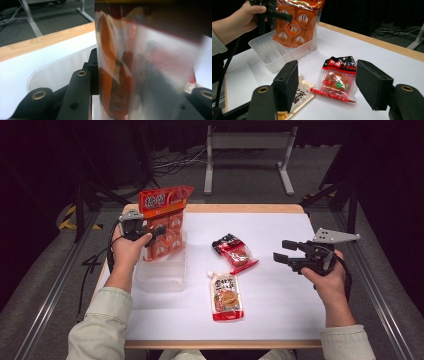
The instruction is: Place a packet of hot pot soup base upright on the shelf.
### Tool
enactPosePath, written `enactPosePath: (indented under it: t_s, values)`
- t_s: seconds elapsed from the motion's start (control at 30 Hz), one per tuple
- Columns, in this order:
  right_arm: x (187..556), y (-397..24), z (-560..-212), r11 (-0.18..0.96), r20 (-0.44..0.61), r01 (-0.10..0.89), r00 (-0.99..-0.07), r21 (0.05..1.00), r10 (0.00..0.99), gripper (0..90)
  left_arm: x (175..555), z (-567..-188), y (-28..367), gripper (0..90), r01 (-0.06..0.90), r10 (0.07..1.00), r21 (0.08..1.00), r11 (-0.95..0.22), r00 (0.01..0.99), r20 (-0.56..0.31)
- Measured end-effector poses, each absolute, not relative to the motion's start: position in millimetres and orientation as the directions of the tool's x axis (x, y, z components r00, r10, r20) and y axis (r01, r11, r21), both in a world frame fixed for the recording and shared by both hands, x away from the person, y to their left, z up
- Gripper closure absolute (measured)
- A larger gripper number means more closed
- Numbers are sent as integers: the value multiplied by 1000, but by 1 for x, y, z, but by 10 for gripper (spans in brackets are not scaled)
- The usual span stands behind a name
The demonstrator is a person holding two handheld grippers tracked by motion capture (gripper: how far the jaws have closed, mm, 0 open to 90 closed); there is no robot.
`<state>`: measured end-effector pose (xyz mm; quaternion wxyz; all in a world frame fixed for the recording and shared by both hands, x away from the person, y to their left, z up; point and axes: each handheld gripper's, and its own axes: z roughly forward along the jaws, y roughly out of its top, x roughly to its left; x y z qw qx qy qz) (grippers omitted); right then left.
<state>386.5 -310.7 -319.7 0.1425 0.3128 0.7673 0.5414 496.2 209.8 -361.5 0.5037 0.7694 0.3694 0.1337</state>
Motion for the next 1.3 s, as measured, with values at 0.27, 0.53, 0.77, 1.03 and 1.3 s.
enactPosePath:
  t_s: [0.27, 0.53, 0.77, 1.03, 1.3]
  values:
    - [387, -307, -322, 228, 122, 331, -769, 916, 627, 356, 487, -374, 222, 695, 446, 691, 859, -253, 705, -163]
    - [388, -304, -324, 236, 128, 340, -773, 910, 621, 351, 479, -389, 233, 697, 466, 687, 855, -227, 698, -199]
    - [389, -304, -326, 236, 133, 348, -771, 907, 622, 346, 478, -387, 232, 690, 478, 700, 847, -235, 687, -194]
    - [392, -302, -328, 248, 127, 349, -771, 904, 624, 372, 473, -376, 235, 373, 478, 746, 866, -150, 629, -218]
    - [392, -302, -328, 254, 123, 351, -769, 901, 627, 369, 462, -360, 241, 137, 462, 785, 872, -159, 595, -172]
